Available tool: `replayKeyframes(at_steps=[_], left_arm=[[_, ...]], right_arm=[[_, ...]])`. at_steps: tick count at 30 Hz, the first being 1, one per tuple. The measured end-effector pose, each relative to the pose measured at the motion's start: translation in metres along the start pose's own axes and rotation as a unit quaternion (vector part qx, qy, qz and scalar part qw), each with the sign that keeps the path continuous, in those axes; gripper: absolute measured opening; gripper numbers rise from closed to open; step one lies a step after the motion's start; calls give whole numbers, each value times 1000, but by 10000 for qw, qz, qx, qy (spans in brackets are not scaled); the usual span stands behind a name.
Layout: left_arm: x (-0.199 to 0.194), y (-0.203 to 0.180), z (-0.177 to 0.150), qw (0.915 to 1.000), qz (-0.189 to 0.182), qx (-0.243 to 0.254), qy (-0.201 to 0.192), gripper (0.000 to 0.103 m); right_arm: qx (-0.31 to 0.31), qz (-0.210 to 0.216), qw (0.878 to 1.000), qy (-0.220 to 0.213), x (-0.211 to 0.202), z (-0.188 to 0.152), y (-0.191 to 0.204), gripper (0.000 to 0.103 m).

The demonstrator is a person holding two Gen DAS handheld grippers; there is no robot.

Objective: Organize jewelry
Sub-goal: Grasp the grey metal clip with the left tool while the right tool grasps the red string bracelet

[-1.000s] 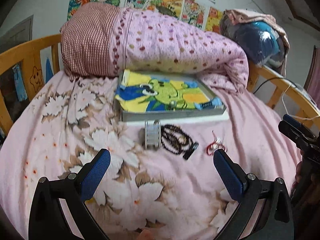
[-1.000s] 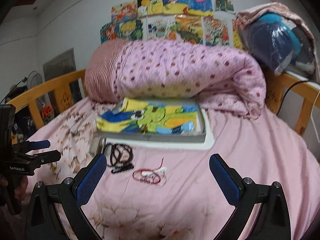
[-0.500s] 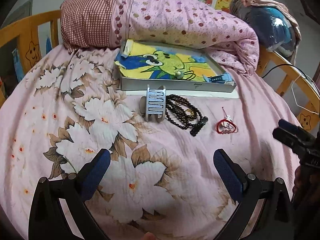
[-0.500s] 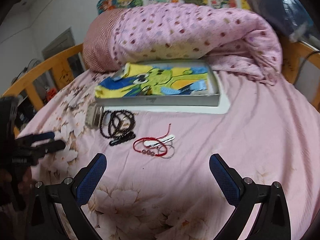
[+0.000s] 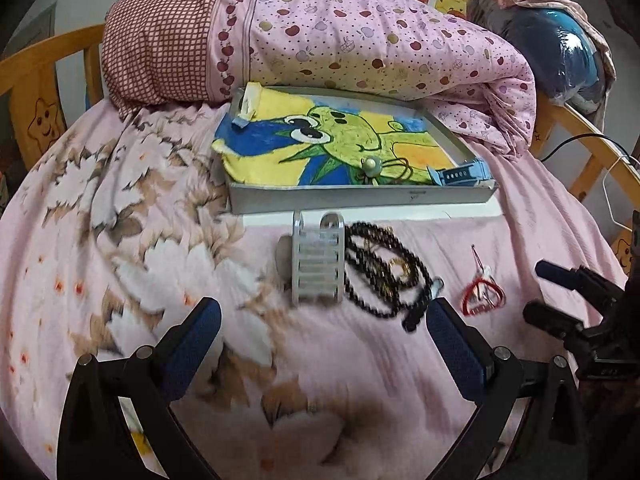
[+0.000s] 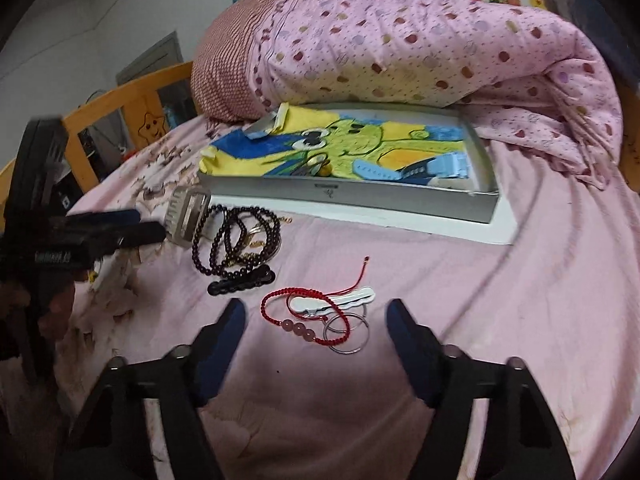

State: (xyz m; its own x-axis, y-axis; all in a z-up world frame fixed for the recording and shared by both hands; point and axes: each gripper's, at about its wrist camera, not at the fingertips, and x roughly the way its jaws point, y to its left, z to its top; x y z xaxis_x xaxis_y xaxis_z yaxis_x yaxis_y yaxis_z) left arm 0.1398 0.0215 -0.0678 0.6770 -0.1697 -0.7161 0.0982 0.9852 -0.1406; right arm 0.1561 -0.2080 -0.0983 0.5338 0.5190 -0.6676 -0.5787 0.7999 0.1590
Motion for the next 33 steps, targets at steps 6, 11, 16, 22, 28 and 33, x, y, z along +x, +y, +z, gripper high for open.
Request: replayKeyframes(at_steps=[6, 11, 16, 22, 28, 33], left_arm=[[18, 1, 15, 10000, -30, -53, 38, 77], [29, 3, 21, 9998, -31, -153, 109, 56], [36, 4, 21, 9996, 32, -169, 216, 26], [33, 1, 19, 9998, 37, -108, 180, 26], [23, -8, 10, 9998, -2, -2, 176, 26], [9, -14, -1, 9998, -80, -56, 192, 26]], right_arm=[[-132, 131, 9997, 141, 21, 0, 4, 65], [-158, 177, 9991, 348, 33, -2, 7, 56], [-207, 212, 9988, 396, 32, -5, 15, 35], [-321, 335, 9977, 497, 35, -8, 23, 32], [-415, 416, 9960, 673, 35, -12, 32, 32], [-544, 394, 9946, 787, 28, -17, 41, 14]])
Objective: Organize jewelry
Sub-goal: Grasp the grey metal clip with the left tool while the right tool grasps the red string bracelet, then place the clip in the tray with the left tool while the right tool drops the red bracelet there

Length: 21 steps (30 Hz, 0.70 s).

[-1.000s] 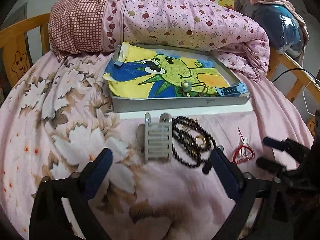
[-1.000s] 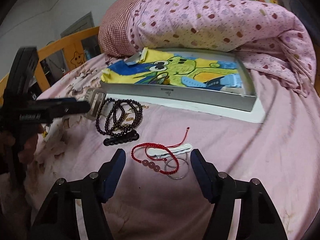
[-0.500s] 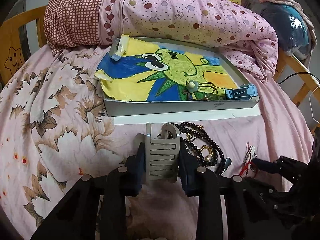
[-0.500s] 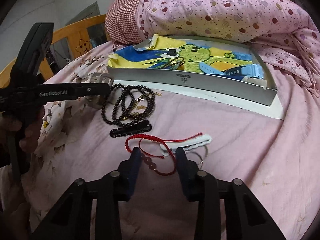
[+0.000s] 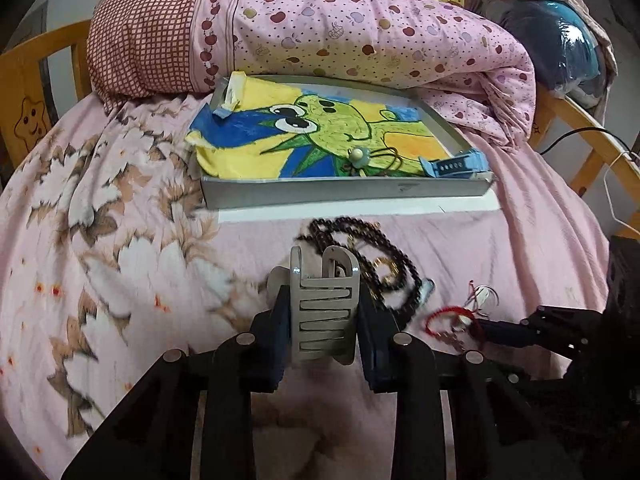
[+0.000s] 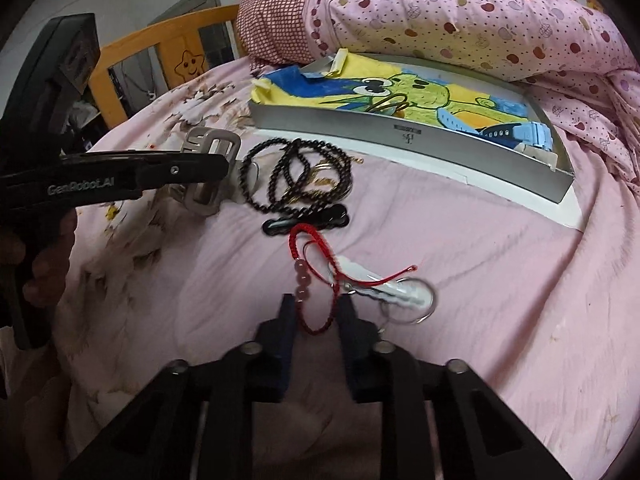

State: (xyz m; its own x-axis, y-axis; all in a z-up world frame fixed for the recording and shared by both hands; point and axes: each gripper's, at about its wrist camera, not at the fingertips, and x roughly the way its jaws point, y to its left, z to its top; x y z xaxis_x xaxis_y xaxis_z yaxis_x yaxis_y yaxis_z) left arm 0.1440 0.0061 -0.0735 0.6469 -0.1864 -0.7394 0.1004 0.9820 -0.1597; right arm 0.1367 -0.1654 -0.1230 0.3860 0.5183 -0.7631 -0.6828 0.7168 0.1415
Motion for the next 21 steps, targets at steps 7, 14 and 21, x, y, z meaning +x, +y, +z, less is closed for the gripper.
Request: replayKeyframes(at_steps=[7, 14, 21], left_arm=[[-17, -12, -20, 9998, -187, -15, 93, 26], [-30, -22, -32, 9991, -419, -65, 99, 26], [-42, -25, -40, 9982, -590, -92, 73, 26]], right_arm=[[-51, -47, 10000, -45, -6, -3, 7, 10], [-48, 40, 9996, -264, -23, -2, 19, 5], [-110, -23, 9986, -516, -44, 0, 32, 5]])
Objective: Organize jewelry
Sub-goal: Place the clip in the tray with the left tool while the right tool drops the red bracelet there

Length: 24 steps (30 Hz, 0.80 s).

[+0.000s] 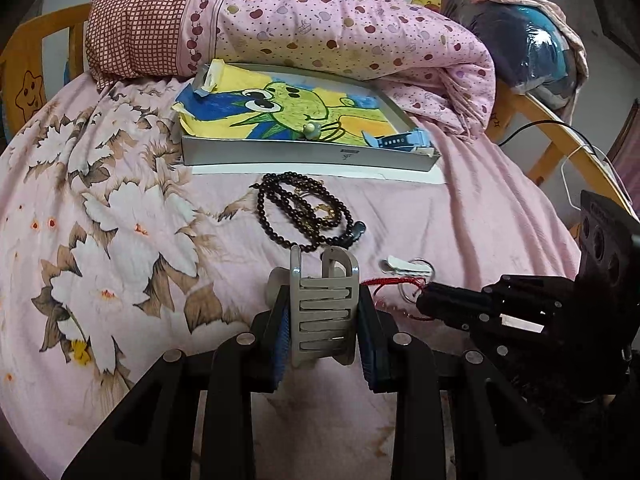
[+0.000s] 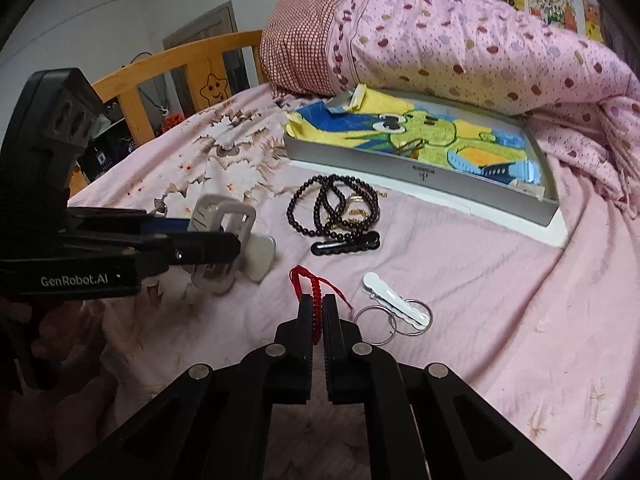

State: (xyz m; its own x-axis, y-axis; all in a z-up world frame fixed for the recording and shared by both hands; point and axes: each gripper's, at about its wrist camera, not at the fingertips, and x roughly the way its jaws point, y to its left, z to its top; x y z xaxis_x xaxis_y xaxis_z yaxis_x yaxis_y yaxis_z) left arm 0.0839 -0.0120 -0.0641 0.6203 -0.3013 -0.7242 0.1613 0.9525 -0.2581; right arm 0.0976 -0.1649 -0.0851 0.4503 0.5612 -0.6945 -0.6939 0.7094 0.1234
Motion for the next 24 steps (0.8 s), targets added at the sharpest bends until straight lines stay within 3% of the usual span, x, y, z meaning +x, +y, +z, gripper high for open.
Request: replayKeyframes(at_steps=[10, 16, 24], left_arm=[[-9, -4, 15, 9996, -82, 127, -237, 26], [-1, -11, 52, 9981, -56, 314, -527, 26], [35, -10, 115, 9951, 310, 348, -875, 26]], right_arm=[[193, -428, 9950, -878, -20, 23, -24, 5], [405, -820, 9838, -1540, -19, 54, -58, 5], [995, -1023, 9736, -1781, 5, 76, -122, 5]])
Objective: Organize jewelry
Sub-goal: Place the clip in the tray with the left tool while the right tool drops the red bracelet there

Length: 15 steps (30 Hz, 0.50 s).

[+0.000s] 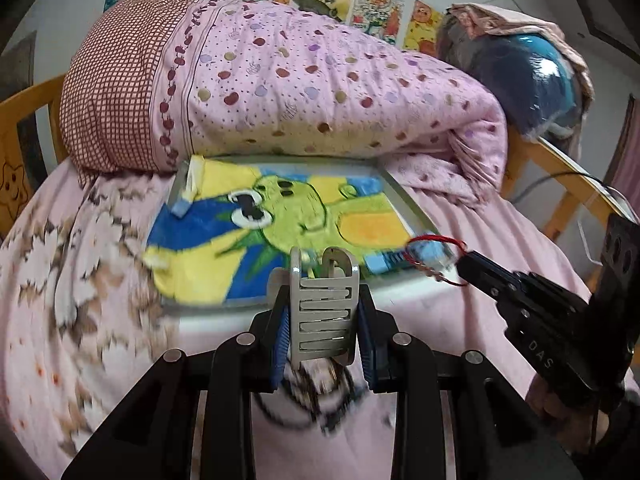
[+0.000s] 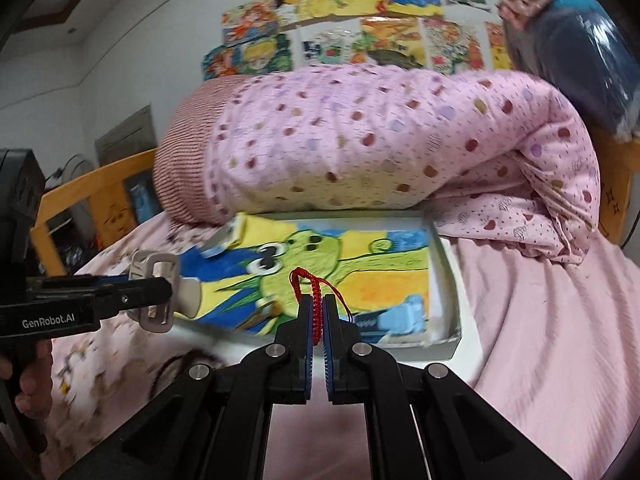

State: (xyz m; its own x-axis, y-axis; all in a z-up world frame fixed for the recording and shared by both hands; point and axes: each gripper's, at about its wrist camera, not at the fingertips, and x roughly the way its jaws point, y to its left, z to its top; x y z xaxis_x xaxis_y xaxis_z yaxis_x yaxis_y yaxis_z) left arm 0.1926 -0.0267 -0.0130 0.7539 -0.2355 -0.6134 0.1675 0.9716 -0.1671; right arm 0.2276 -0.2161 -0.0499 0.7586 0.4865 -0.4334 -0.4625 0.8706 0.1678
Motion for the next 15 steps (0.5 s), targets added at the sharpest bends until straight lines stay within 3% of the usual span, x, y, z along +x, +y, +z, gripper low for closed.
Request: replayKeyframes(at_steps=[6, 15], left_arm=[[42, 18, 17, 9995, 202, -175, 164, 26], [77, 29, 16, 9981, 370, -286, 391, 26]], right_arm=[[328, -9, 9994, 140, 32, -1, -23, 5], [560, 27, 9976, 402, 58, -13, -28, 5]])
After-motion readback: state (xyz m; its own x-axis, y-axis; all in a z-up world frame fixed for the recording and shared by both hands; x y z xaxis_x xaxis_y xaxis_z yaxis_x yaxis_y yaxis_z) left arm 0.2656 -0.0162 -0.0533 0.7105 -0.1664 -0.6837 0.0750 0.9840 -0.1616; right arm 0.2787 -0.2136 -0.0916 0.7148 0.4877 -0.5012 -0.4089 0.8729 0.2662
